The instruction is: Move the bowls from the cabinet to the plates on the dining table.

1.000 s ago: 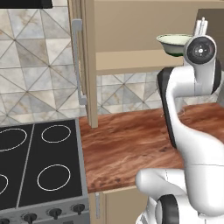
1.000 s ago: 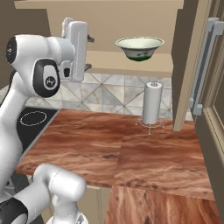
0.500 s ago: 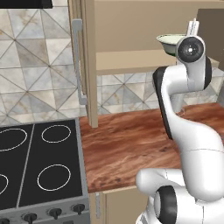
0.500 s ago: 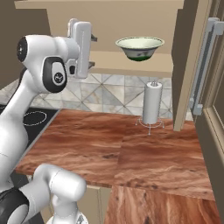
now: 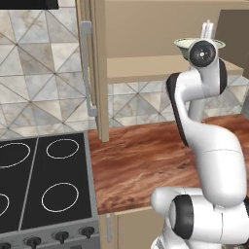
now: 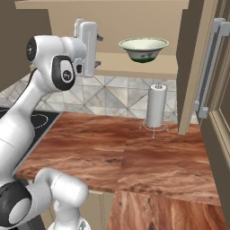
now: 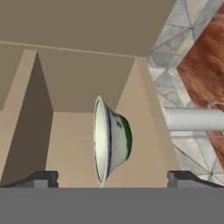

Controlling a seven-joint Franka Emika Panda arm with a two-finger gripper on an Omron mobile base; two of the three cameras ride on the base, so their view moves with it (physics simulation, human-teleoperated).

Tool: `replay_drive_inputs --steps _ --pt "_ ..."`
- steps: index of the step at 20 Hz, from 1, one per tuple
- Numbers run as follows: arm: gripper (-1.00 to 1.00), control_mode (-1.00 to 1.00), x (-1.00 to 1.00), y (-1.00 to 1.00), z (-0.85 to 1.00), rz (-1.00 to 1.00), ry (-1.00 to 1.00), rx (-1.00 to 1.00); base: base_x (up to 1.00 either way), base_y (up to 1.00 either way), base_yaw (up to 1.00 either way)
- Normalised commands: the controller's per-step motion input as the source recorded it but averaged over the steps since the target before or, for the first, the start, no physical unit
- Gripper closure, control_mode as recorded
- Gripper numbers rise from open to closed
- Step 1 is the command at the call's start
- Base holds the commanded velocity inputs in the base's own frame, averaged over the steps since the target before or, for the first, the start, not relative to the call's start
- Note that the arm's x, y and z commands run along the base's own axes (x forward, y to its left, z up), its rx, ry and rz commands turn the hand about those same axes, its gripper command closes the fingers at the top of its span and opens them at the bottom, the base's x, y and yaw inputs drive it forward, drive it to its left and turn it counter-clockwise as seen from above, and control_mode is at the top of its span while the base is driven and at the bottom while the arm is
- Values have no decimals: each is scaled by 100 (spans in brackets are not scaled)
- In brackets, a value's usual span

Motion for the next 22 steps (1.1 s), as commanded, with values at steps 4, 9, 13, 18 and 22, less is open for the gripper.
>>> replay_drive_inputs --steps 4,9,13,18,22 --pt "-100 -100 33 -1 -1 -1 1 -1 0 0 0" --pt "-100 -100 33 -7 0 -4 5 1 0 0 0" --pt "-100 -100 37 -3 -1 -2 1 0 0 0 0" --pt "-100 -100 37 -4 -5 0 0 0 0 0 0" --pt "-100 -100 35 -9 -7 0 1 0 0 0 0"
